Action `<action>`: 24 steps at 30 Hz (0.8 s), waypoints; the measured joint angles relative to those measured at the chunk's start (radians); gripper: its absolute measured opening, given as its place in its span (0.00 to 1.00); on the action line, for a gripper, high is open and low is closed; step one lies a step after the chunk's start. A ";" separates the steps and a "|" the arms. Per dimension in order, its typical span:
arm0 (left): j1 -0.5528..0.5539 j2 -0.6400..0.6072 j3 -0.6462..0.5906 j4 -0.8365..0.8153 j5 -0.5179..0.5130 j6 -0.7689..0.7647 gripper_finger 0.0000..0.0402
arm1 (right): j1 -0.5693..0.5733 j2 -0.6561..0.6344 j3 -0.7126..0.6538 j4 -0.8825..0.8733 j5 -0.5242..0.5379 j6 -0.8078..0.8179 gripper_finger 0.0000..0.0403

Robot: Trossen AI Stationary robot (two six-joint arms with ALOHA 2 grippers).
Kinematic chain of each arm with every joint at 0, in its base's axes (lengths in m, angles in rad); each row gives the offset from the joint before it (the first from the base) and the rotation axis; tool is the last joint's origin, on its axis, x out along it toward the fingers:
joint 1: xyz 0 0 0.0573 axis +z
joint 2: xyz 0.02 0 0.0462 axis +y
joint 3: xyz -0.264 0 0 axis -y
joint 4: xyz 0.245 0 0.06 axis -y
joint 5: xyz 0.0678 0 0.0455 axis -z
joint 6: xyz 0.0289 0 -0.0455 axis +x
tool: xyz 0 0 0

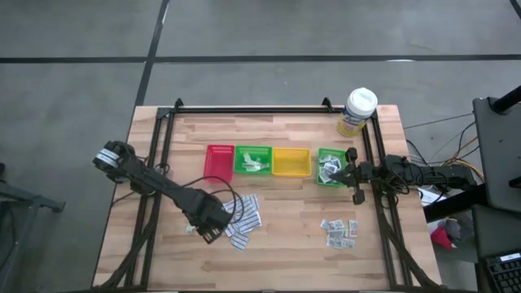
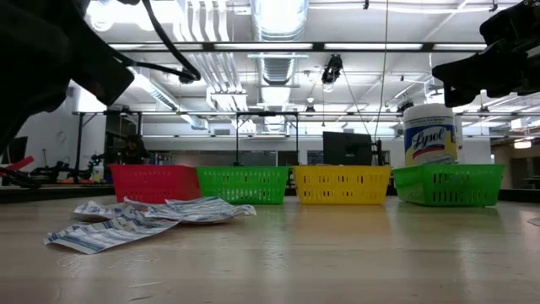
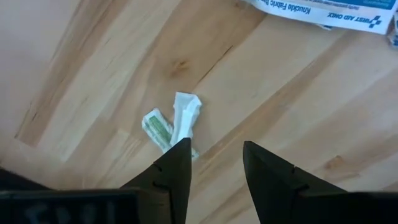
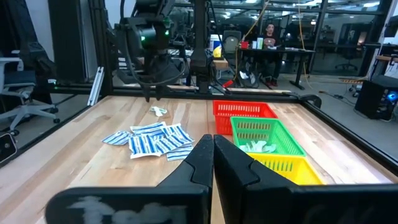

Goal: Pick & Place First Aid Supplies
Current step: Put the green bandage into the left green bin

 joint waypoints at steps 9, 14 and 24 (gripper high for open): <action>-0.019 0.000 -0.058 0.101 -0.019 0.003 0.35 | 0.000 0.001 0.000 0.000 0.000 0.000 0.02; -0.021 0.000 -0.075 0.114 -0.019 0.028 0.35 | 0.000 0.001 0.000 0.000 0.000 0.000 0.02; -0.022 0.000 -0.111 0.115 -0.034 0.042 0.35 | 0.000 0.000 0.000 0.000 0.000 0.000 0.02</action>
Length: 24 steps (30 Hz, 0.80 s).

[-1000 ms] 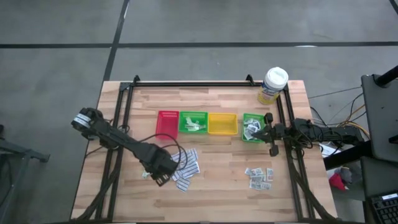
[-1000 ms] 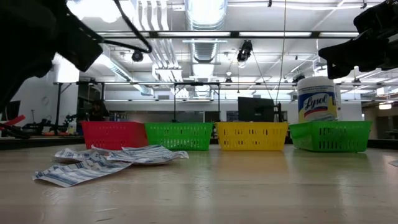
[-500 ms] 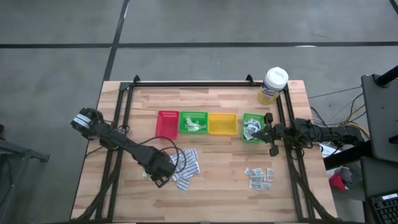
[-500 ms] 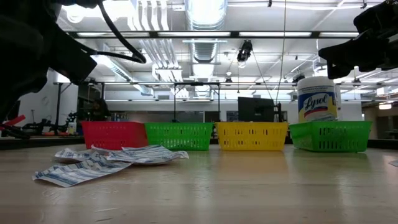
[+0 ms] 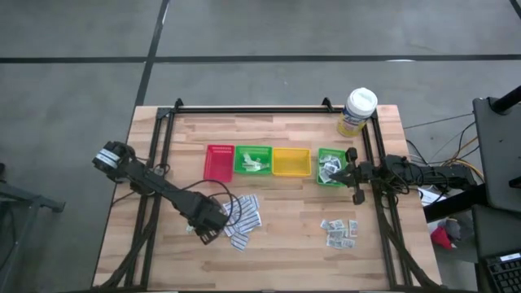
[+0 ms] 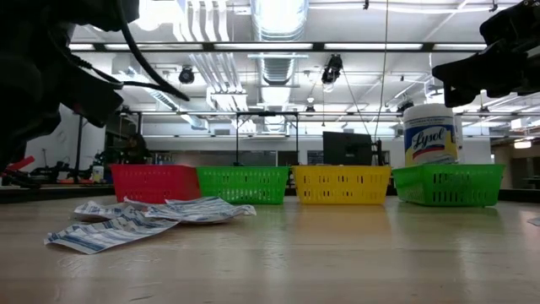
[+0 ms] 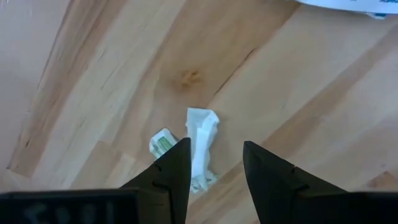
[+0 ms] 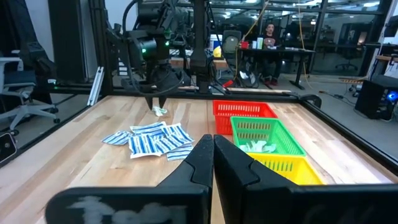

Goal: Pick & Place First Aid Supplies
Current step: Put the green bandage into the left green bin

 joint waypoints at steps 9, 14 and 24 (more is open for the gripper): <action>-0.001 0.000 -0.010 0.009 -0.002 0.003 0.35 | 0.000 0.000 0.000 0.000 0.000 0.000 0.02; -0.001 0.000 -0.010 0.010 -0.013 0.008 0.35 | 0.000 -0.001 0.000 0.000 0.000 0.000 0.02; -0.005 0.000 -0.010 0.029 -0.023 0.011 0.35 | 0.000 -0.001 0.000 0.000 0.000 0.000 0.02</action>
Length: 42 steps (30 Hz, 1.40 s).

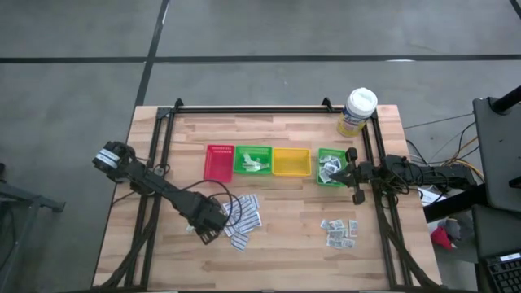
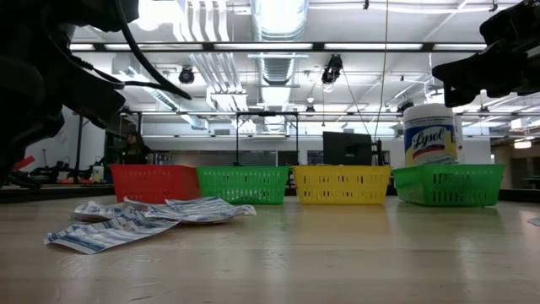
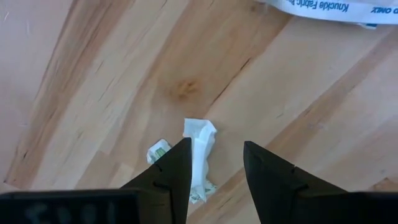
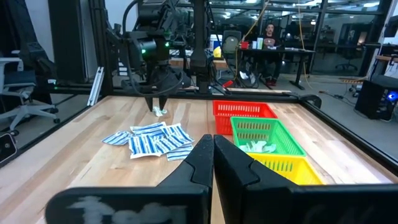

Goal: Pick & Place First Aid Supplies
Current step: Put the green bandage into the left green bin

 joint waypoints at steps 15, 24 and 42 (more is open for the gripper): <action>-0.010 0.035 -0.016 0.033 -0.005 0.015 0.35 | 0.000 0.000 0.000 0.000 0.000 0.000 0.02; -0.009 0.084 -0.012 0.034 0.022 0.017 0.35 | 0.000 0.001 0.000 0.000 0.000 0.000 0.02; -0.009 0.083 -0.012 0.031 0.016 0.043 0.05 | 0.000 0.001 0.000 0.000 0.000 0.000 0.02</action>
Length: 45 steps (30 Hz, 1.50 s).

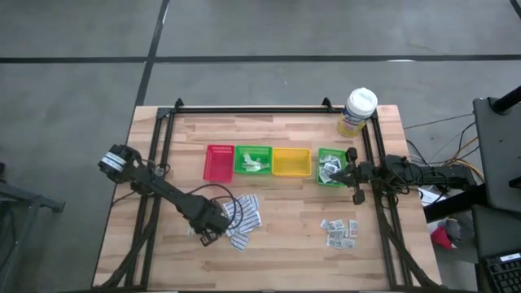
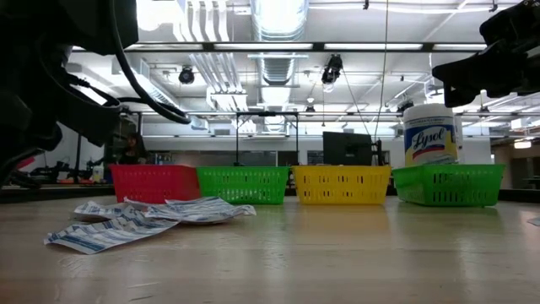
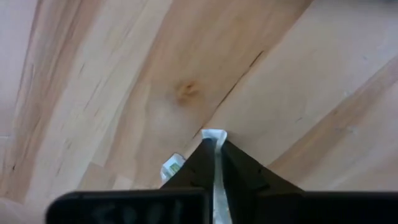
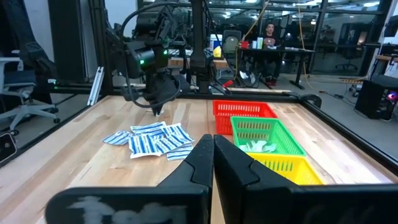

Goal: Pick & Place First Aid Supplies
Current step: Put the green bandage into the left green bin

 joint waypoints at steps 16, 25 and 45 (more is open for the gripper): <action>0.000 -0.006 0.104 -0.134 -0.021 0.116 0.00 | 0.000 -0.001 0.000 0.000 0.000 0.000 0.02; 0.000 -0.018 0.229 -0.118 -0.282 0.364 0.00 | 0.000 -0.001 0.000 0.000 0.000 0.000 0.02; 0.180 -0.020 0.395 -0.057 -1.026 0.999 0.00 | 0.000 -0.001 0.000 0.000 0.000 0.000 0.02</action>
